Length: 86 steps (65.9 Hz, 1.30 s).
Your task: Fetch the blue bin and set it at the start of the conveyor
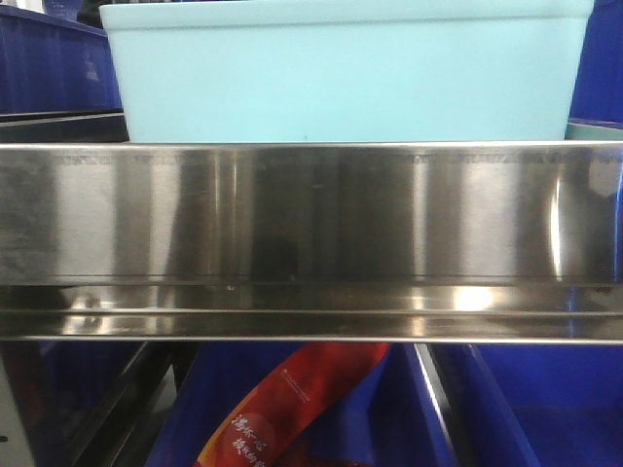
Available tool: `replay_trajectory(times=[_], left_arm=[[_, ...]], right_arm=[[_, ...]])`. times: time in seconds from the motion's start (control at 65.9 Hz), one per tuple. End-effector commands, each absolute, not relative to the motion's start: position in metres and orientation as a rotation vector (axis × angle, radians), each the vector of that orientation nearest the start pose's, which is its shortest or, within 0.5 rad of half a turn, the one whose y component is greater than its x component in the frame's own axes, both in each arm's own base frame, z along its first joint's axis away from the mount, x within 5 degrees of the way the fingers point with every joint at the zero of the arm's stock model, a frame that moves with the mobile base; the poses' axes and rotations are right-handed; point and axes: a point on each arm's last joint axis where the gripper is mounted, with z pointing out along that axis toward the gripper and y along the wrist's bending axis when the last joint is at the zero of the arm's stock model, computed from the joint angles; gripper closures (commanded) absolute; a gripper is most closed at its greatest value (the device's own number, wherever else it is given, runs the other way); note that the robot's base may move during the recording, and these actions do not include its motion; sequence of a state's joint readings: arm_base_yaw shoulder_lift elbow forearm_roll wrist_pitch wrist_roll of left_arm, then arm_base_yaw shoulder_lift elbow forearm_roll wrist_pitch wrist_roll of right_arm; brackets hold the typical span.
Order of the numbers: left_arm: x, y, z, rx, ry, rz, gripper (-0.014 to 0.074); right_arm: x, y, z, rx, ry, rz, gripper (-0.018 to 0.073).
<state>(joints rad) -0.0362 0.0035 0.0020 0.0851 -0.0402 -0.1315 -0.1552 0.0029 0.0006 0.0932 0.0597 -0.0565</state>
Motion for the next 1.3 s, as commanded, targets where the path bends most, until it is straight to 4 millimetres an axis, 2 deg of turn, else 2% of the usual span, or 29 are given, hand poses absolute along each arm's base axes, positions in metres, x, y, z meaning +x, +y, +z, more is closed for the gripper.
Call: replay_trajectory(times=[0.0,0.228,0.379,0.501,0.607,0.683,0.743,0.819,0.895,1.016,1.168,1.29], left_arm=[[0.055,-0.002,0.219,-0.008,1.417,-0.073,0.0707],[0.055,-0.003,0.223,-0.005,1.372,-0.077,0.0707],[0.048,-0.001,0.251,-0.013,1.383,-0.069,0.0689],[0.038,0.0,0.281,-0.025,1.417,-0.06,0.0531],[0.039,0.001,0.306,-0.032,1.464,-0.055,0.033],[0.046,0.0,0.326,-0.033,1.483,-0.054,0.0203],[0.055,0.0,0.336,-0.033,1.501,-0.054,0.0159],[0.067,0.0,0.347,-0.033,1.536,-0.052,0.0132],[0.083,-0.002,0.358,0.002,1.575,-0.038,0.0129],[0.102,-0.013,0.378,0.181,1.592,-0.014,0.013],[0.128,-0.041,0.4,0.339,1.639,-0.15,0.013],[0.152,-0.073,0.414,0.454,1.712,-0.253,0.013]], right_arm=[[0.056,-0.008,0.211,0.133,1.502,-0.102,0.0721],[0.055,-0.009,0.218,0.148,1.425,-0.092,0.0721],[0.044,-0.006,0.261,0.135,1.396,-0.078,0.0721],[0.027,-0.002,0.304,0.117,1.389,-0.068,0.071],[0.024,-0.001,0.329,0.112,1.4,-0.065,0.0557],[0.029,-0.001,0.341,0.113,1.406,-0.065,0.0322],[0.035,-0.003,0.344,0.116,1.409,-0.066,0.0139],[0.041,-0.003,0.344,0.116,1.426,-0.063,-0.0022],[0.045,-0.004,0.344,0.113,1.439,-0.069,-0.001],[0.05,-0.005,0.35,0.11,1.505,-0.07,-0.001],[0.062,-0.005,0.366,0.06,1.592,-0.095,-0.001],[0.079,-0.005,0.381,0.034,1.646,-0.066,-0.001]])
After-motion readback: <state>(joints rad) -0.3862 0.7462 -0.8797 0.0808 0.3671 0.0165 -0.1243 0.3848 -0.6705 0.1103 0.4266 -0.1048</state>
